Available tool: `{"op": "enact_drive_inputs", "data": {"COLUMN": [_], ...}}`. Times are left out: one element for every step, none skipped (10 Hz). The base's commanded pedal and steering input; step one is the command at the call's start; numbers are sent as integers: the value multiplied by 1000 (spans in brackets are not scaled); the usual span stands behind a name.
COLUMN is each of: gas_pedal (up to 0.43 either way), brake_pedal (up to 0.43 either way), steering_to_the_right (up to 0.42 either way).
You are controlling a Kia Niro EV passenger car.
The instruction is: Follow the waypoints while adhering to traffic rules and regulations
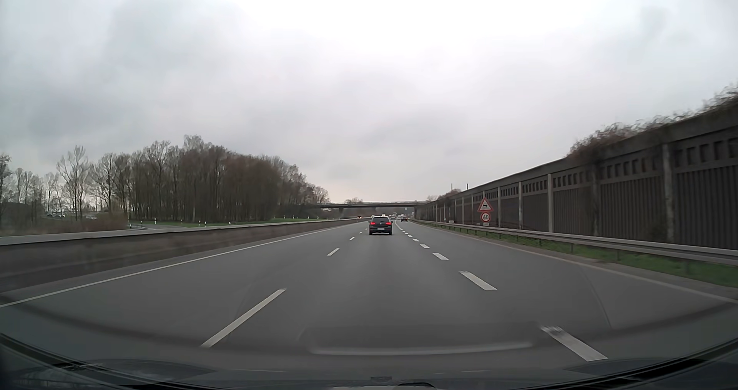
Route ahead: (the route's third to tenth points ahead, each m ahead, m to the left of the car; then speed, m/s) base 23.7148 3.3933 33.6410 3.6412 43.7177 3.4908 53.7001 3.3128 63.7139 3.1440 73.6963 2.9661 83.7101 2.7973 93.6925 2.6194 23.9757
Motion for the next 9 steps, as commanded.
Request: {"op": "enact_drive_inputs", "data": {"gas_pedal": [157,157,157,157,157,157,157,157,157], "brake_pedal": [0,0,0,0,0,0,0,0,0], "steering_to_the_right": [1,1,1,1,0,1,1,1,1]}}
